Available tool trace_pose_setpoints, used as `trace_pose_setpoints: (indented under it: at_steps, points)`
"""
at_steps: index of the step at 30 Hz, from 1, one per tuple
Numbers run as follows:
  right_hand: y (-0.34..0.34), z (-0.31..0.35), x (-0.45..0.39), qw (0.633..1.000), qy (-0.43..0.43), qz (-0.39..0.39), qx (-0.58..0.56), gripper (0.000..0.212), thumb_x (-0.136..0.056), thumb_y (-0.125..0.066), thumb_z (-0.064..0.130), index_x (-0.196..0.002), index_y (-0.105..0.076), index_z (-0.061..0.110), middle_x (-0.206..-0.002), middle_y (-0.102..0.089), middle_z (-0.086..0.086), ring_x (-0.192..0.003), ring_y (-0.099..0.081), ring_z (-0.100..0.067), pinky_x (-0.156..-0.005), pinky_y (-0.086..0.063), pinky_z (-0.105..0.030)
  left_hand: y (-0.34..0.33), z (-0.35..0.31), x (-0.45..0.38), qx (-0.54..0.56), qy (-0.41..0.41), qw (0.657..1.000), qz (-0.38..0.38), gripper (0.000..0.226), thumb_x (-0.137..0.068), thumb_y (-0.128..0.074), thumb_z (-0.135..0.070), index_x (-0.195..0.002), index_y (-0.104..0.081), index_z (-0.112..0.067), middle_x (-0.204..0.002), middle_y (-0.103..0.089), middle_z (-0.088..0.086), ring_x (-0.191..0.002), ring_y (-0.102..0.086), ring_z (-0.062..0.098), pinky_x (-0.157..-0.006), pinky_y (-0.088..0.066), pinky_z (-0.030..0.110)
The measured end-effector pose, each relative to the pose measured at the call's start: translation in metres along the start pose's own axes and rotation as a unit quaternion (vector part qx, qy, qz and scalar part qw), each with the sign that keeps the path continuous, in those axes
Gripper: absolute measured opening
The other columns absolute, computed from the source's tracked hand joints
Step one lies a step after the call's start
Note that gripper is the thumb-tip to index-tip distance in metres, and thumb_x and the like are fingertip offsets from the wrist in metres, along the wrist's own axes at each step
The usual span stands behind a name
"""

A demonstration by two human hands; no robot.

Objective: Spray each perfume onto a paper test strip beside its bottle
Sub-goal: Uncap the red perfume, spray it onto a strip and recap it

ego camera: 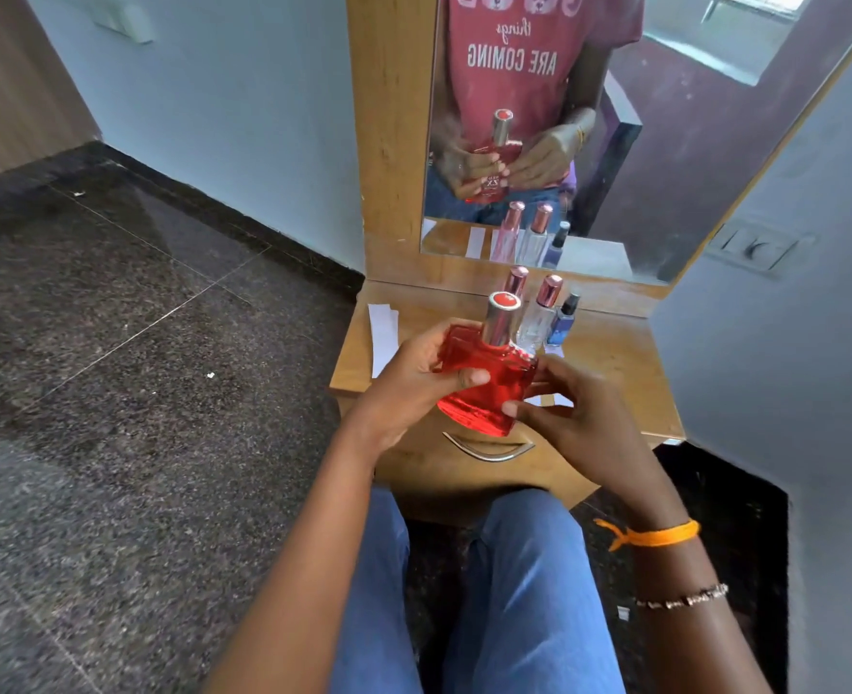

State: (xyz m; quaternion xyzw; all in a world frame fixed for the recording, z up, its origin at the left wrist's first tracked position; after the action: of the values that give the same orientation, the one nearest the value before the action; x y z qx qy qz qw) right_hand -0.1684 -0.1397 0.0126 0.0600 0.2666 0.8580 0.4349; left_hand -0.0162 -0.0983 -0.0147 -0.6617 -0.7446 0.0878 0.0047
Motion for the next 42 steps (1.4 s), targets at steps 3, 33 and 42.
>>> trace_pose_setpoints:
  at_steps: [3, 33, 42]
  points:
    - [-0.005, -0.005, -0.002, 1.000, 0.008, -0.016, 0.011, 0.018, -0.074, -0.075, 0.003, -0.091, -0.067, 0.002, -0.082, -0.070, -0.011, -0.075, -0.064, -0.010, -0.064, -0.054, -0.018, 0.003, 0.003, -0.001, -0.014, 0.008, 1.000, 0.003, 0.037, -0.074, -0.071, -0.015, -0.107, -0.061, -0.030, -0.100, -0.070, -0.011, -0.102, -0.062, 0.008, -0.091, -0.049, 0.026]
    - [-0.056, -0.025, -0.061, 0.930, -0.014, -0.352, 0.105, 0.021, -0.076, -0.074, 0.022, -0.089, -0.061, 0.013, -0.087, -0.069, -0.007, -0.075, -0.061, -0.020, -0.063, -0.038, -0.023, 0.038, 0.014, 0.021, -0.196, -0.009, 0.933, -0.301, 0.033, -0.091, -0.051, -0.005, -0.084, -0.064, -0.035, -0.092, -0.066, -0.018, -0.089, -0.060, -0.006, -0.082, -0.051, 0.025]
    - [-0.054, -0.020, -0.061, 0.937, -0.032, -0.319, 0.142, 0.034, -0.079, -0.074, 0.025, -0.106, -0.060, 0.009, -0.100, -0.069, -0.009, -0.087, -0.063, -0.025, -0.069, -0.042, -0.026, 0.042, 0.017, 0.023, -0.210, 0.007, 0.930, -0.301, 0.028, -0.090, -0.051, -0.004, -0.089, -0.066, -0.028, -0.091, -0.064, -0.021, -0.090, -0.059, -0.006, -0.080, -0.050, 0.023]
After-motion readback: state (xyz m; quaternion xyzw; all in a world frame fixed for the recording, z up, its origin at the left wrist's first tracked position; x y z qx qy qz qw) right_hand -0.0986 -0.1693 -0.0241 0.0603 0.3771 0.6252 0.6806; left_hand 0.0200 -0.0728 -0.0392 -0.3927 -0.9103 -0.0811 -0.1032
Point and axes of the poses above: each hand's wrist, its own x-axis away from the middle knuckle, its own y-axis out of the back of the hand, z = x × y, the point moved 5 cm from there along -x, towards the middle knuckle
